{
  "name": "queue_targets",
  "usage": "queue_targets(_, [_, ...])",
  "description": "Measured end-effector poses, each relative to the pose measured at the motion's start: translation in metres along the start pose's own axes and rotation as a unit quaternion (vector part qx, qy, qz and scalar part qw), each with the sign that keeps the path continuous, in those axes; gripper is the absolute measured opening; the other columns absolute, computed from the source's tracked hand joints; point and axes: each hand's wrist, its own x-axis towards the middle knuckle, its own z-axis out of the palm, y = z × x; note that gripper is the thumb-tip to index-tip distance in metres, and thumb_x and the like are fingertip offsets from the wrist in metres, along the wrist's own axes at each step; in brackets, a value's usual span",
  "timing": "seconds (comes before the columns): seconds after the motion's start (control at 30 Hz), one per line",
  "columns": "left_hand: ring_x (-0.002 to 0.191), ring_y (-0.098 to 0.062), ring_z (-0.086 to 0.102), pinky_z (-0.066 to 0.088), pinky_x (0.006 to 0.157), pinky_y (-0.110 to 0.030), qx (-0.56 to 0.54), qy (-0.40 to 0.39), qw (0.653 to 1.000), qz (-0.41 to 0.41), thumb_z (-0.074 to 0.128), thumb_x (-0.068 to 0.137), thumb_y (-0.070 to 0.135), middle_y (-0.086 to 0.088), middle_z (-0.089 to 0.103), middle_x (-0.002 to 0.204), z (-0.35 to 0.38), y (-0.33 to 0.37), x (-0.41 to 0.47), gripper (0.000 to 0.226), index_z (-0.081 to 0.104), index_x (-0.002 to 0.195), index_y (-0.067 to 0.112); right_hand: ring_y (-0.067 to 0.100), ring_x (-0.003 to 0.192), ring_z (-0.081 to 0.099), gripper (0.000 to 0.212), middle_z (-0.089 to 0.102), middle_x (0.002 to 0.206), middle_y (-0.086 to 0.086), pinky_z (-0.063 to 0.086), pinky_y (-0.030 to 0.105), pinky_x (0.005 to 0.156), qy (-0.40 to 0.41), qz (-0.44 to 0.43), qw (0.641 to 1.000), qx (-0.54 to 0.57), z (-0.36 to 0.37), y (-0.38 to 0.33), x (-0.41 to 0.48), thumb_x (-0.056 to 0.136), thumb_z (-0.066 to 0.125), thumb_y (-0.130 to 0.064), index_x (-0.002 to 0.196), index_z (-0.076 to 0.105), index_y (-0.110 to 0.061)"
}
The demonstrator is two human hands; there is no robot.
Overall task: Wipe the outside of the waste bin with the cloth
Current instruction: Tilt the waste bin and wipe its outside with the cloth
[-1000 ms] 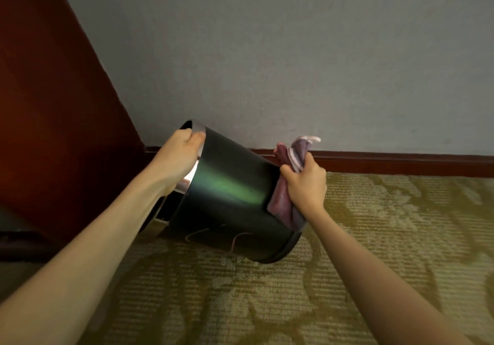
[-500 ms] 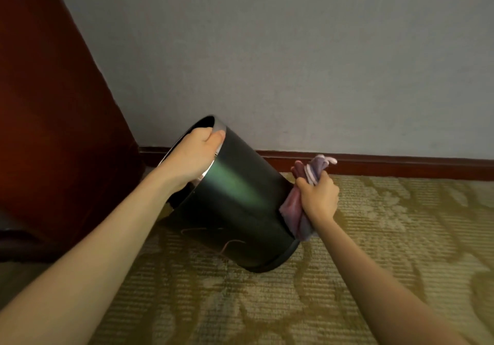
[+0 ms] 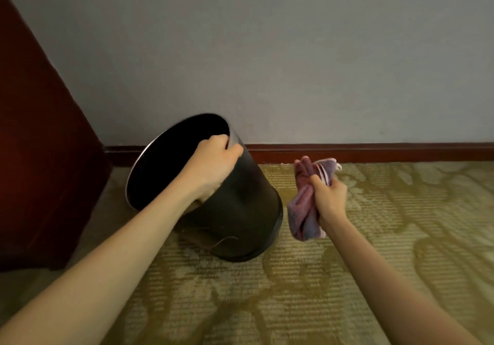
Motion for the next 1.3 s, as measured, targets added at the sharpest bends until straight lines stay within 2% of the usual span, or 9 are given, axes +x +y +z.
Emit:
queue_targets(0.1, [0.069,-0.015,0.055,0.042,0.053,-0.029,0.068,-0.006,0.997,0.042,0.044,0.092,0.033,0.001,0.053,0.077,0.032,0.018,-0.01,0.026,0.048,0.072,0.018,0.0,0.044,0.057,0.006,0.061,0.047,-0.012,0.043,0.017,0.04,0.013,-0.004,1.0,0.005,-0.022,-0.003,0.002,0.072,0.063,-0.019,0.069,0.062,-0.014])
queue_targets(0.27, [0.079,-0.022,0.061,0.055,0.077,-0.046,0.112,-0.055,0.99,0.059,0.042,0.094,0.035,-0.005,0.06,0.093,0.07,0.029,-0.012,0.026,0.058,0.093,0.014,-0.002,0.044,0.049,0.011,0.058,0.048,-0.011,0.04,0.016,0.041,0.052,-0.025,0.998,-0.012,-0.06,-0.001,0.003,0.073,0.064,-0.014,0.063,0.06,-0.014])
queue_targets(0.57, [0.075,-0.026,0.055,0.044,0.063,-0.037,0.244,-0.076,0.957,0.136,0.036,0.096,0.035,-0.003,0.049,0.078,0.12,0.04,-0.022,0.024,0.046,0.084,0.017,-0.005,0.039,0.048,0.007,0.056,0.056,-0.003,0.039,0.013,0.038,0.065,-0.019,0.998,0.005,-0.077,0.003,0.0,0.074,0.065,-0.011,0.069,0.06,-0.01])
queue_targets(0.67, [0.073,-0.023,0.059,0.05,0.063,-0.038,0.262,-0.082,0.945,0.178,0.034,0.095,0.046,-0.001,0.052,0.076,0.105,0.027,-0.03,0.031,0.046,0.088,0.019,0.002,0.044,0.049,0.008,0.055,0.059,0.0,0.039,0.013,0.039,0.068,-0.017,0.997,0.011,-0.077,0.008,-0.005,0.075,0.065,-0.01,0.07,0.059,-0.008])
queue_targets(0.77, [0.081,-0.016,0.063,0.055,0.065,-0.036,0.276,-0.073,0.917,0.279,0.028,0.093,0.053,0.004,0.064,0.092,0.07,0.003,-0.049,0.042,0.054,0.103,0.021,0.011,0.051,0.048,0.01,0.054,0.059,0.003,0.038,0.014,0.037,0.074,0.009,0.997,0.018,-0.075,0.017,-0.013,0.075,0.065,-0.011,0.069,0.058,-0.007])
queue_targets(0.93, [0.086,-0.014,0.065,0.051,0.07,-0.029,0.327,-0.036,0.832,0.446,0.035,0.093,0.047,0.002,0.069,0.094,0.008,-0.036,-0.062,0.044,0.064,0.103,0.015,0.012,0.051,0.051,0.011,0.056,0.06,0.002,0.041,0.017,0.038,0.072,0.046,0.996,0.03,-0.066,0.03,-0.027,0.075,0.066,-0.014,0.068,0.058,-0.01])
queue_targets(1.03, [0.082,-0.016,0.063,0.05,0.07,-0.029,0.384,-0.035,0.8,0.46,0.041,0.092,0.047,0.0,0.066,0.089,-0.015,-0.054,-0.054,0.042,0.065,0.097,0.013,0.013,0.052,0.053,0.014,0.057,0.058,0.001,0.043,0.02,0.041,0.071,0.069,0.995,0.026,-0.061,0.038,-0.034,0.074,0.067,-0.017,0.066,0.059,-0.01])
queue_targets(1.2, [0.08,-0.013,0.06,0.049,0.077,-0.029,0.397,-0.076,0.798,0.447,0.029,0.093,0.056,0.005,0.062,0.084,-0.036,-0.068,-0.037,0.05,0.061,0.088,0.019,0.016,0.054,0.056,0.017,0.059,0.057,0.001,0.044,0.028,0.053,0.066,0.08,0.994,0.014,-0.056,0.046,-0.045,0.068,0.068,-0.023,0.067,0.062,-0.008])
queue_targets(1.3, [0.07,-0.013,0.056,0.047,0.071,-0.028,0.372,-0.069,0.806,0.455,0.031,0.092,0.054,0.006,0.057,0.074,-0.033,-0.07,-0.033,0.046,0.055,0.075,0.019,0.016,0.056,0.059,0.018,0.063,0.06,0.002,0.046,0.029,0.055,0.061,0.086,0.994,0.012,-0.055,0.051,-0.05,0.067,0.068,-0.025,0.068,0.064,-0.008])
